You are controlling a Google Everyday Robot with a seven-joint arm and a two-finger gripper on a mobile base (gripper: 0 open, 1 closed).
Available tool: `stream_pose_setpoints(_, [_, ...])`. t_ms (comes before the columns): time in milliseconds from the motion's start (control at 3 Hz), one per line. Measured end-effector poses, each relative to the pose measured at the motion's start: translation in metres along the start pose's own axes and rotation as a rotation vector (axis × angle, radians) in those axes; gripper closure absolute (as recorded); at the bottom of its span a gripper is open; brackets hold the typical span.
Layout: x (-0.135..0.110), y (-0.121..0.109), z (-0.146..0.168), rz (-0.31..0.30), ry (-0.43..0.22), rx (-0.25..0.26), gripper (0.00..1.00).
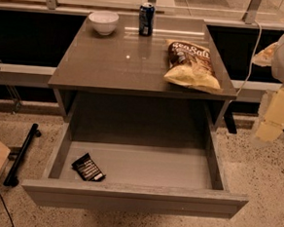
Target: Pick rxbar chocolate from top drawer and place on counter
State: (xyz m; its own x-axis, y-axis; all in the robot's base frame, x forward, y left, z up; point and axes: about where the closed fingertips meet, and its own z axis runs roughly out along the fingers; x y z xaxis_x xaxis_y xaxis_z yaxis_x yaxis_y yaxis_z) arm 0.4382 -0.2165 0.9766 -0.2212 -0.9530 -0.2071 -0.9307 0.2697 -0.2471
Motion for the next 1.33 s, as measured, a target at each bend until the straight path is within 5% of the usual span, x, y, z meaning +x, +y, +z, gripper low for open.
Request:
stream_pose_setpoints(333, [-0.003,0.000,0.001,-0.003,-0.009,0.000,0.00])
stream_pose_setpoints(1333, [-0.081,0.004,0.060,-0.066,-0.335,-0.067,0.00])
